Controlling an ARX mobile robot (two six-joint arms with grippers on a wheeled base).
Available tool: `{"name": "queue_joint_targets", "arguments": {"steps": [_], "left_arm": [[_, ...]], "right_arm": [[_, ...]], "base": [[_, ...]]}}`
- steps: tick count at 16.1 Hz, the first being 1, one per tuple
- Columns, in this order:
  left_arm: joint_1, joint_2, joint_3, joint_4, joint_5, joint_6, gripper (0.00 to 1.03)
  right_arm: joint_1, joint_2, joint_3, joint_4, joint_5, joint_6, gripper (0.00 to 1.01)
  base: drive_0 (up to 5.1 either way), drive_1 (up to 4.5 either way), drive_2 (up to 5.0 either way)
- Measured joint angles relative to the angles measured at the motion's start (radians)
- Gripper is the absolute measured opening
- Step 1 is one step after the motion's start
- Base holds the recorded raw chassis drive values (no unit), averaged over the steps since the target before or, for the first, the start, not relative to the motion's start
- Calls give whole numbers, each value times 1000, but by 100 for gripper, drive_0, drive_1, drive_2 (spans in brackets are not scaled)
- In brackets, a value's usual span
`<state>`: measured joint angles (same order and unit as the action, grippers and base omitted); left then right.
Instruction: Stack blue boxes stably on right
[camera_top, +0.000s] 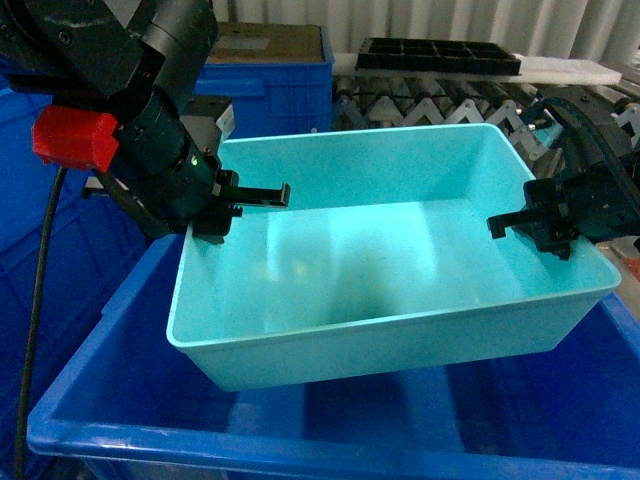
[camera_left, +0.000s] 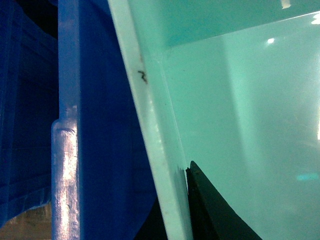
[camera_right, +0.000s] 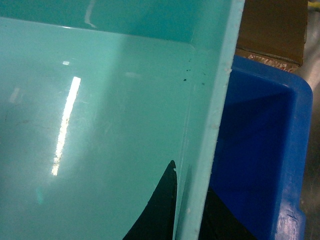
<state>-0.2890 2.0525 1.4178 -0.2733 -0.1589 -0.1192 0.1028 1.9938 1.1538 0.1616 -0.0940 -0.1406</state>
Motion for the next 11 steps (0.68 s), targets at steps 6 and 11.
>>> {"name": "queue_joint_targets", "arguments": {"steps": [6, 11], "left_arm": [[5, 31, 26, -13, -3, 8, 2], [23, 40, 27, -18, -2, 15, 2]], "right_arm": [[11, 27, 15, -12, 10, 7, 7], [28, 40, 27, -14, 22, 12, 7]], "base": [[0, 0, 0], [0, 0, 0]]}}
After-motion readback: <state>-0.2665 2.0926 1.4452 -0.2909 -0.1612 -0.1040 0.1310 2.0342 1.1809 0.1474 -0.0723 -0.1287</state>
